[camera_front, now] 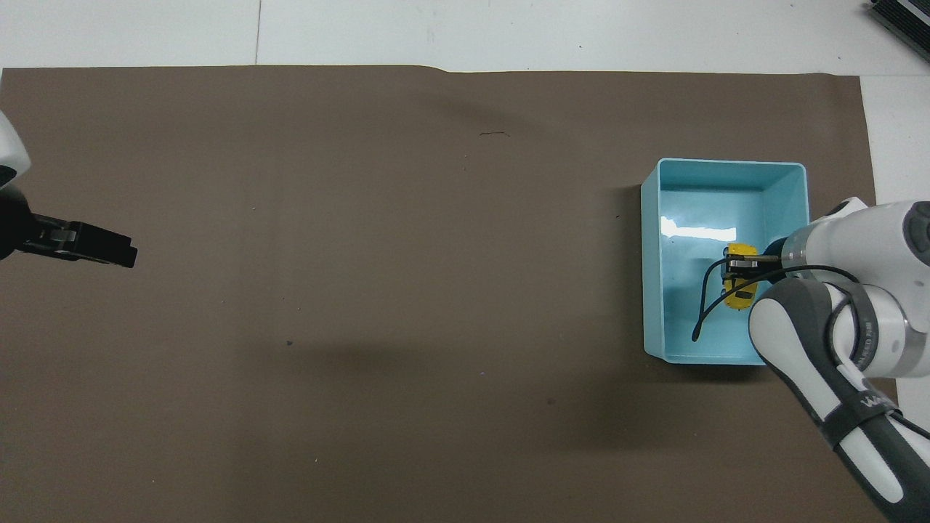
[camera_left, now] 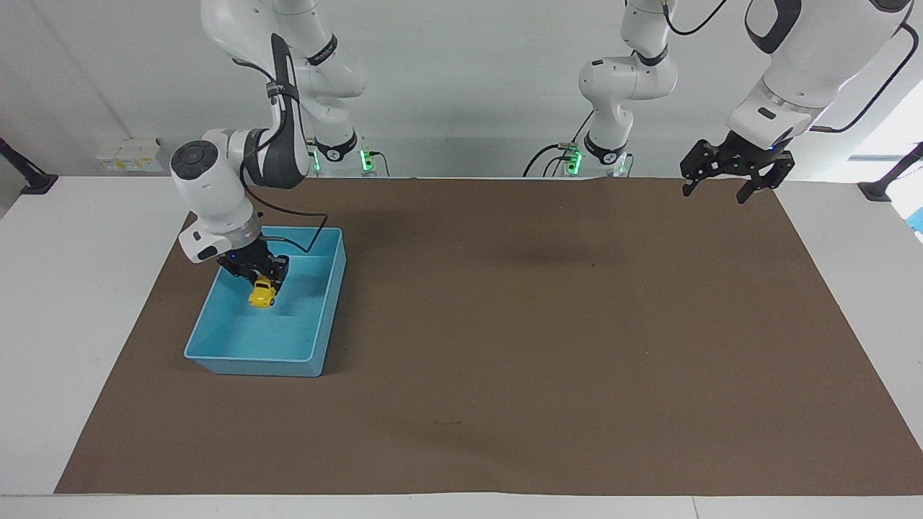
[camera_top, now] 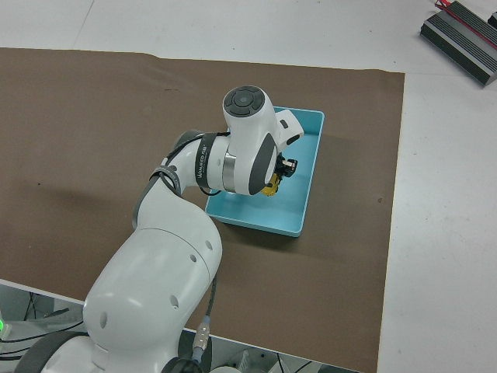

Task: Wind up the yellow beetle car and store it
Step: 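Lower the car into the blue bin and open the right gripper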

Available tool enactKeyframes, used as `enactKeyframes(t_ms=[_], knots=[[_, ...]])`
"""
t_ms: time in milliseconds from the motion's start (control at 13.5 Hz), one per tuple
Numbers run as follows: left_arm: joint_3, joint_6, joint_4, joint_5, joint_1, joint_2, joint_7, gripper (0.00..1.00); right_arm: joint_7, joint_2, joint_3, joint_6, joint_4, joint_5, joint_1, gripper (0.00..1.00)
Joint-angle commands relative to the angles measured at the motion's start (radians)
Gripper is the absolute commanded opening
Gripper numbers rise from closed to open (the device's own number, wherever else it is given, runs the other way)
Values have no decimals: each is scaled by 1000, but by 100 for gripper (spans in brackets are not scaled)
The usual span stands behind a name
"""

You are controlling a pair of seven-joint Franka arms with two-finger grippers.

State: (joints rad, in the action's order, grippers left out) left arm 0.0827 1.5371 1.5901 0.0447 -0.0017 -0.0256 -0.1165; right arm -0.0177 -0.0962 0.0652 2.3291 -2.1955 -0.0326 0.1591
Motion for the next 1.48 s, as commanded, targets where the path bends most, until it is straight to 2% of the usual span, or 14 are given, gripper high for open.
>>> enactKeyframes(t_ms=[0,223,297,371,519,742,1113,1410], knots=[[-4,-8,-21,-11,5,-7,12,100,62,-3,8,97,-75,19,14,0],[-14,-11,-18,-11,14,-13,12,100,88,-43,8,137,-84,19,5,1],[-14,-11,-21,-11,14,-13,12,100,79,-46,8,136,-78,20,-4,34],[-14,-11,-18,-11,12,-13,12,100,88,-50,8,128,-72,20,-19,99],[-14,-11,-18,-11,11,-13,12,100,88,-39,10,112,-56,20,-23,100],[-15,-11,-18,-11,14,-13,12,100,70,-36,12,-37,60,37,-23,100],[-14,-11,-18,-11,12,-13,12,100,65,-20,13,-149,201,27,-23,100],[-14,-11,-21,-11,12,-11,12,100,-79,-8,21,-318,339,19,-27,100]])
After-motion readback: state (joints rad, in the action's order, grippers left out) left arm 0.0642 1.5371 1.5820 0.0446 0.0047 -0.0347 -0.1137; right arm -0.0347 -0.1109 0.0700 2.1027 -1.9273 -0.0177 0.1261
